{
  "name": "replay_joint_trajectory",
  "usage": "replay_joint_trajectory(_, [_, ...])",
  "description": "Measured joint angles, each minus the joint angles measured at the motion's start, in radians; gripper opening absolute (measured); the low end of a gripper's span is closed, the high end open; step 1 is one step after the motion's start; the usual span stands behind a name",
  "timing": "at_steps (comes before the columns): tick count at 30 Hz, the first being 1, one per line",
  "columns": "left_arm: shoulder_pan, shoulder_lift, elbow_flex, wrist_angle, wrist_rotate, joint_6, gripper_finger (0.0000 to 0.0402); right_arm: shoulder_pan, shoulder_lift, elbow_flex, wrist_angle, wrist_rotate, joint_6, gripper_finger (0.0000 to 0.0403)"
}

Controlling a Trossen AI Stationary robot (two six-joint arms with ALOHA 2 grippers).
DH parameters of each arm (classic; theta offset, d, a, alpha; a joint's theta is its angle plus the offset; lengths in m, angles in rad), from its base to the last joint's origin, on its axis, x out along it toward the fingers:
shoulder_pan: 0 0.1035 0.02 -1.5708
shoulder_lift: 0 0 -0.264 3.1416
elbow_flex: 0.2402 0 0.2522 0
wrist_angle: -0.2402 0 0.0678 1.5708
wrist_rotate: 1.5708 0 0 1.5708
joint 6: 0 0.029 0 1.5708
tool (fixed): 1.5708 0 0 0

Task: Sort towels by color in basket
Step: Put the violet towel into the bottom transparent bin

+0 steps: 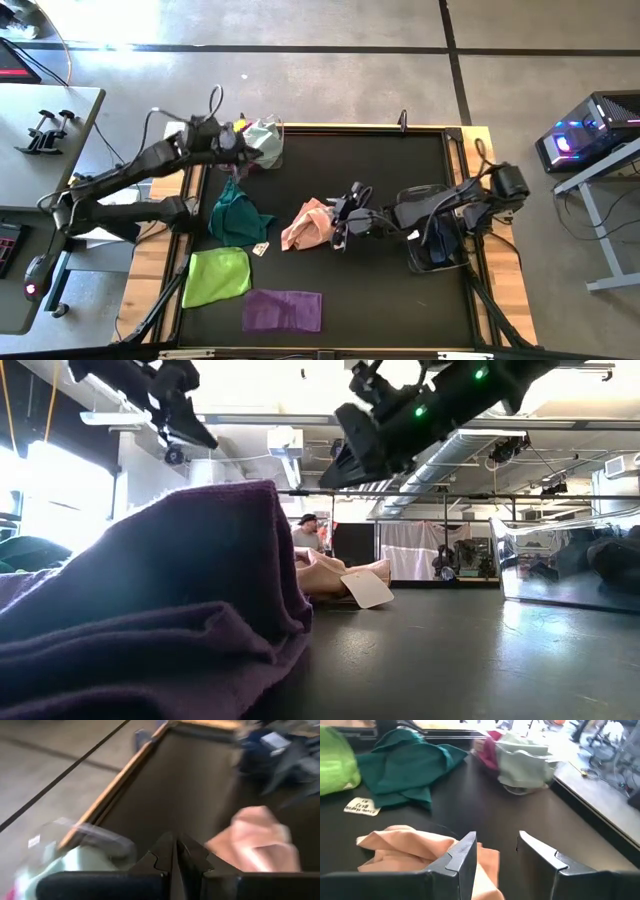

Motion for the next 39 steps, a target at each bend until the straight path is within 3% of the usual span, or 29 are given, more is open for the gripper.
replay_joint_trajectory(7, [-0.212,-0.110,-0.241,0.286,-0.011,-0.136,0.0011,0.000,0.032,0.000,0.064,-0.069,-0.023,0.0134])
replay_joint_trajectory(11, [-0.358,-0.143,-0.345,0.378,-0.076,-0.168,0.0010,0.000,0.032,0.000,0.096,-0.090,-0.023,0.0134])
replay_joint_trajectory(17, [-0.630,-0.140,-0.364,0.348,-0.179,-0.175,0.0001,-0.003,0.032,0.000,0.139,-0.164,-0.024,0.0134])
replay_joint_trajectory(26, [-0.965,-0.088,-0.364,0.201,-0.190,-0.282,0.0000,-0.003,0.032,0.000,0.156,-0.171,-0.024,0.0134])
replay_joint_trajectory(33, [-1.086,0.036,-0.364,0.217,-0.189,-0.455,0.0001,-0.003,0.032,0.000,0.166,-0.171,-0.023,0.0134])
replay_joint_trajectory(39, [-1.093,0.144,-0.364,0.334,-0.188,-0.354,0.0017,-0.003,0.032,0.000,0.166,-0.180,-0.016,0.0134])
